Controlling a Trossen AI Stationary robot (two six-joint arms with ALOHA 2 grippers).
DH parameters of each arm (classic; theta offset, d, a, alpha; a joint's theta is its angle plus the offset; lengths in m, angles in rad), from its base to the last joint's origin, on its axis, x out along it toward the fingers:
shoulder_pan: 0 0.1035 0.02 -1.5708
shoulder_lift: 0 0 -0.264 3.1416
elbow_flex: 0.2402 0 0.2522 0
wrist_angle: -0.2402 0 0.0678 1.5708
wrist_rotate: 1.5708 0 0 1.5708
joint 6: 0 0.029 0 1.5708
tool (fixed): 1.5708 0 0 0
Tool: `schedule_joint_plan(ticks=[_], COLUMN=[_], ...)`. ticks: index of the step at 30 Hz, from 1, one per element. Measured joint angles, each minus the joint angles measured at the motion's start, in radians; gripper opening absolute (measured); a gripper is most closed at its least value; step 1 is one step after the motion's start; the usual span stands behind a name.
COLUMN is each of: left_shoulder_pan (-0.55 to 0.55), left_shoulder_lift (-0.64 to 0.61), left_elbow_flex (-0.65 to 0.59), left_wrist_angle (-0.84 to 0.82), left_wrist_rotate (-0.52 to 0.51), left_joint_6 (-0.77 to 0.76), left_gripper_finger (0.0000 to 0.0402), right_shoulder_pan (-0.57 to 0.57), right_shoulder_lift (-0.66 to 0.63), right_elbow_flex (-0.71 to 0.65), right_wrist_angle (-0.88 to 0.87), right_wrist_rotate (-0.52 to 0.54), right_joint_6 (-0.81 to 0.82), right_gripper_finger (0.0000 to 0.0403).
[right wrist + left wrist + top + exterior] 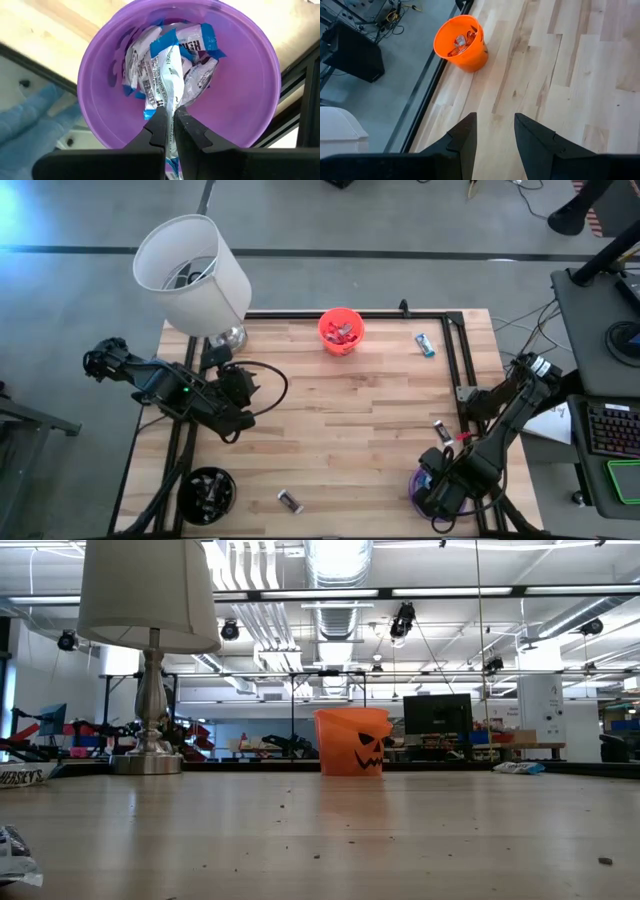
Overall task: Organize candy in baskets
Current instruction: Put the white chocolate into the purple bucket
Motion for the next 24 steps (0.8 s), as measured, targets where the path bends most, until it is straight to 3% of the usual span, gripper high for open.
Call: schedule_joint_plan(ticks=[6, 12, 24], left_shoulder_pan=[0.0, 0.0, 0.0], left_shoulder_lift=[0.0, 0.0, 0.0], left_elbow_flex=[0.0, 0.0, 0.0], left_wrist_angle=[0.007, 0.008, 0.01], left_wrist_rotate=[0.0, 0.0, 0.0], left_joint_6=[0.0, 0.0, 0.0], left_gripper_finger=[0.0113, 0.0113, 0.0113], right_shoulder_pan=[0.0, 0.0, 0.0], right_shoulder_lift=[0.0, -0.001, 0.0], right_elbow_flex=[0.0, 0.0, -0.006], right_wrist_angle=[0.017, 0.035, 0.067], right_wrist_rotate=[-0.02, -0.02, -0.026], right_joint_6=[-0.01, -0.134, -0.136], right_gripper_finger=[0.0013, 0.0013, 0.0014])
